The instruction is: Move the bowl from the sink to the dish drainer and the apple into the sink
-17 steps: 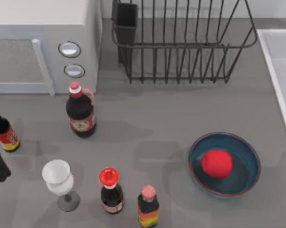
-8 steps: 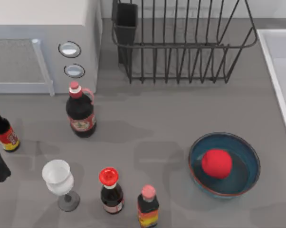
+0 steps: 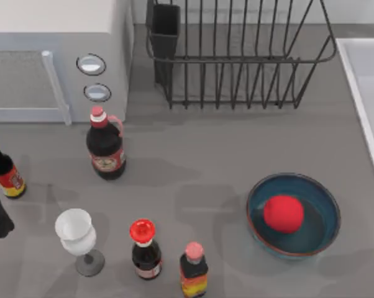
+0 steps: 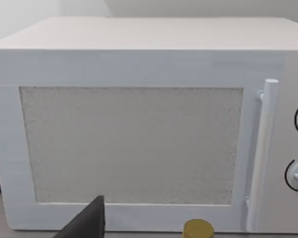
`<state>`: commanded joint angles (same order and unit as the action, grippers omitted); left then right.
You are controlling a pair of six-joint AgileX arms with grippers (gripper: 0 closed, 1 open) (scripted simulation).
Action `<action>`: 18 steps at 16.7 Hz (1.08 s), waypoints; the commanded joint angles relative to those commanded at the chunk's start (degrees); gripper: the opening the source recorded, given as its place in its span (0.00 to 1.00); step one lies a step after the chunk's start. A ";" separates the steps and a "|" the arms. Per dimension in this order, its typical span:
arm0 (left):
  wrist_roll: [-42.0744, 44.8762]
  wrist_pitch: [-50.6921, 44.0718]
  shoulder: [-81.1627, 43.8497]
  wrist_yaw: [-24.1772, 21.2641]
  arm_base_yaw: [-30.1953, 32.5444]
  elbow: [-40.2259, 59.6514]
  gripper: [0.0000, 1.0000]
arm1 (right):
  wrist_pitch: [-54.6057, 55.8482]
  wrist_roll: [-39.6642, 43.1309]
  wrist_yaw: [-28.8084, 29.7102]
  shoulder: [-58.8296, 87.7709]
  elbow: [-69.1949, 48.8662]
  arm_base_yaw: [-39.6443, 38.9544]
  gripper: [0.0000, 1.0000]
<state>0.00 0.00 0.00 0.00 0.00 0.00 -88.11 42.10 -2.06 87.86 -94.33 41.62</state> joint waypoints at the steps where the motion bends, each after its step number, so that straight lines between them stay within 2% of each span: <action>1: 0.00 0.00 0.00 0.00 0.00 0.00 1.00 | 2.24 -1.58 1.33 0.27 -0.42 -2.41 0.00; 5: 0.00 0.00 0.00 0.00 0.00 0.00 1.00 | 14.91 -10.01 9.20 2.34 -2.18 -17.81 0.00; 14: 0.00 0.00 0.00 0.00 0.00 0.00 1.00 | 56.41 -32.00 32.80 7.98 -1.88 -64.22 0.00; 18: 0.00 0.00 0.00 0.00 0.00 0.00 1.00 | 74.69 -39.06 42.02 8.24 -0.99 -78.14 0.00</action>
<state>0.00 0.00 0.00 0.00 0.00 0.00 -13.42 3.04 39.96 96.10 -95.32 -36.51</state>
